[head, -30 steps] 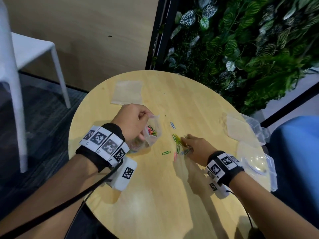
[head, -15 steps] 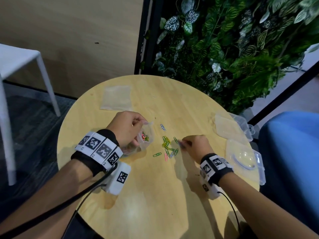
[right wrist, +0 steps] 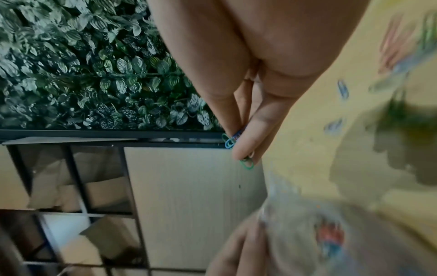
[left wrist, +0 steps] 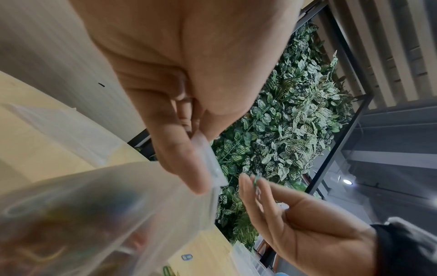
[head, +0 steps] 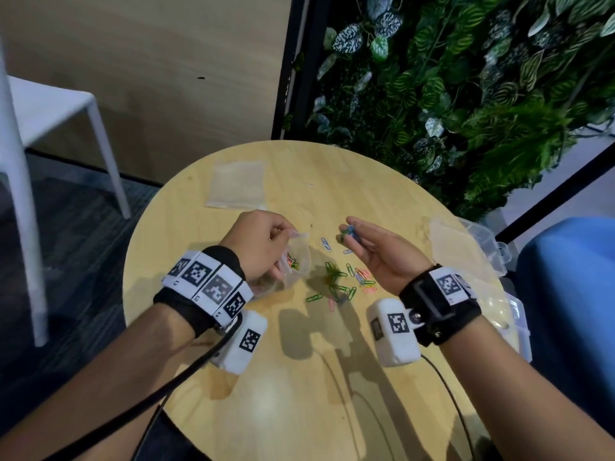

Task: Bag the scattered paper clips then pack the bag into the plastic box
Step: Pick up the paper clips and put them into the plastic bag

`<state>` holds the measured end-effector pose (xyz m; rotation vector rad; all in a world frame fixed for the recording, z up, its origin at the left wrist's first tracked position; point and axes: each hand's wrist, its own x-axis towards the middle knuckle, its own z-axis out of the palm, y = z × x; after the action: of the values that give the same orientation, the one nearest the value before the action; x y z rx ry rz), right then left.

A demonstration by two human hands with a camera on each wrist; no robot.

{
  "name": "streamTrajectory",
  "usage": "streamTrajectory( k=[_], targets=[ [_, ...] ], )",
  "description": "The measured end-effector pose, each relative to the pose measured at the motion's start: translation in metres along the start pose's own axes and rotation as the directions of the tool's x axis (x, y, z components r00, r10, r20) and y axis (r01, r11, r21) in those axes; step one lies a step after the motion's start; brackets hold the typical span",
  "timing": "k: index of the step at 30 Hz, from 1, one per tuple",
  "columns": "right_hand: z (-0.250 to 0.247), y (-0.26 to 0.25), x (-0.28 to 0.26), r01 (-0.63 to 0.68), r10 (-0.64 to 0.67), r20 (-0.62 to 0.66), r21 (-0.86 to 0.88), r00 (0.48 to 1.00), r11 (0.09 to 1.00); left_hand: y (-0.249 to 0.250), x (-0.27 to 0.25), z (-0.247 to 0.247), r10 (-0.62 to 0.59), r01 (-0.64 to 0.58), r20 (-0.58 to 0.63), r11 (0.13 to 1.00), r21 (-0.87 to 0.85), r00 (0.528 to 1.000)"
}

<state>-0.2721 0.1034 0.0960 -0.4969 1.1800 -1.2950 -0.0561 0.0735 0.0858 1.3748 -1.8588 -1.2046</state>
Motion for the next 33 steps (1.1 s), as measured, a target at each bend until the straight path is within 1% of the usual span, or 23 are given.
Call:
streamTrajectory(
  k=[2, 4, 6, 8, 9, 11, 12, 14, 16, 19, 21, 24, 26, 27, 28, 29, 30, 33],
  targets=[
    [0.021, 0.014, -0.006, -0.010, 0.010, 0.038, 0.008, 0.999, 1.000, 0.000, 0.000, 0.000, 0.004, -0.004, -0.004, 1.000, -0.003, 1.000],
    [0.037, 0.031, -0.009, 0.019, -0.016, 0.050, -0.058, 0.999, 0.998, -0.001, 0.000, -0.001, 0.003, -0.003, -0.008, 1.000, -0.029, 1.000],
    [0.047, 0.048, -0.011, 0.069, -0.058, 0.060, -0.209, 0.997, 0.976, -0.003, -0.001, -0.002, 0.001, -0.002, -0.016, 0.999, -0.050, 1.000],
    [0.050, 0.058, -0.010, 0.137, -0.117, 0.073, -0.412, 0.990, 0.901, -0.004, -0.002, -0.002, 0.001, -0.002, -0.016, 0.998, -0.062, 1.000],
    [0.050, 0.060, -0.010, 0.191, -0.166, 0.095, -0.530, 0.982, 0.827, -0.004, -0.003, -0.003, 0.000, -0.001, -0.015, 0.998, -0.070, 1.000],
    [0.049, 0.060, -0.009, 0.305, -0.257, 0.182, -0.734, 0.949, 0.607, -0.004, -0.003, -0.004, -0.001, 0.000, -0.014, 0.998, -0.070, 1.000],
    [0.049, 0.058, -0.009, 0.342, -0.282, 0.224, -0.797, 0.933, 0.497, -0.003, -0.003, -0.005, -0.001, 0.000, -0.013, 0.998, -0.064, 1.000],
    [0.050, 0.054, -0.011, 0.390, -0.323, 0.286, -0.862, 0.902, 0.325, -0.002, -0.003, -0.005, 0.001, -0.001, -0.007, 0.998, -0.060, 1.000],
    [0.052, 0.051, -0.011, 0.420, -0.364, 0.332, -0.886, 0.870, 0.198, -0.002, -0.004, -0.003, 0.003, -0.003, 0.002, 0.998, -0.068, 1.000],
    [0.055, 0.051, -0.009, 0.447, -0.365, 0.387, -0.890, 0.847, 0.094, -0.001, -0.004, -0.003, 0.007, -0.007, 0.002, 0.999, -0.045, 1.000],
    [0.056, 0.054, -0.008, 0.466, -0.348, 0.423, -0.884, 0.836, 0.043, -0.001, -0.003, -0.004, 0.010, -0.010, -0.012, 0.999, -0.035, 1.000],
    [0.056, 0.056, -0.007, 0.499, -0.344, 0.468, -0.867, 0.814, 0.003, 0.000, -0.002, -0.007, 0.016, -0.017, -0.016, 0.999, -0.029, 1.000],
    [0.057, 0.054, -0.008, 0.503, -0.372, 0.496, -0.860, 0.785, -0.086, 0.000, -0.003, -0.007, 0.027, -0.027, -0.010, 1.000, -0.013, 1.000],
    [0.057, 0.053, -0.009, 0.498, -0.369, 0.511, -0.856, 0.776, -0.137, 0.000, -0.003, -0.006, 0.032, -0.032, -0.010, 0.999, -0.002, 0.999],
    [0.057, 0.051, -0.010, 0.496, -0.344, 0.524, -0.851, 0.780, -0.173, 0.000, -0.003, -0.006, 0.033, -0.033, -0.010, 0.999, 0.004, 0.999],
    [0.058, 0.050, -0.012, 0.503, -0.304, 0.536, -0.844, 0.788, -0.184, 0.000, -0.003, -0.006, 0.033, -0.033, -0.009, 0.999, 0.004, 0.999],
    [0.058, 0.049, -0.013, 0.516, -0.256, 0.543, -0.840, 0.800, -0.170, -0.001, -0.002, -0.006, 0.033, -0.033, -0.009, 0.999, 0.005, 0.999],
    [0.054, 0.045, -0.013, 0.569, -0.108, 0.574, -0.819, 0.812, -0.074, -0.001, -0.001, -0.007, 0.043, -0.043, -0.014, 0.999, 0.033, 0.999]
  ],
)
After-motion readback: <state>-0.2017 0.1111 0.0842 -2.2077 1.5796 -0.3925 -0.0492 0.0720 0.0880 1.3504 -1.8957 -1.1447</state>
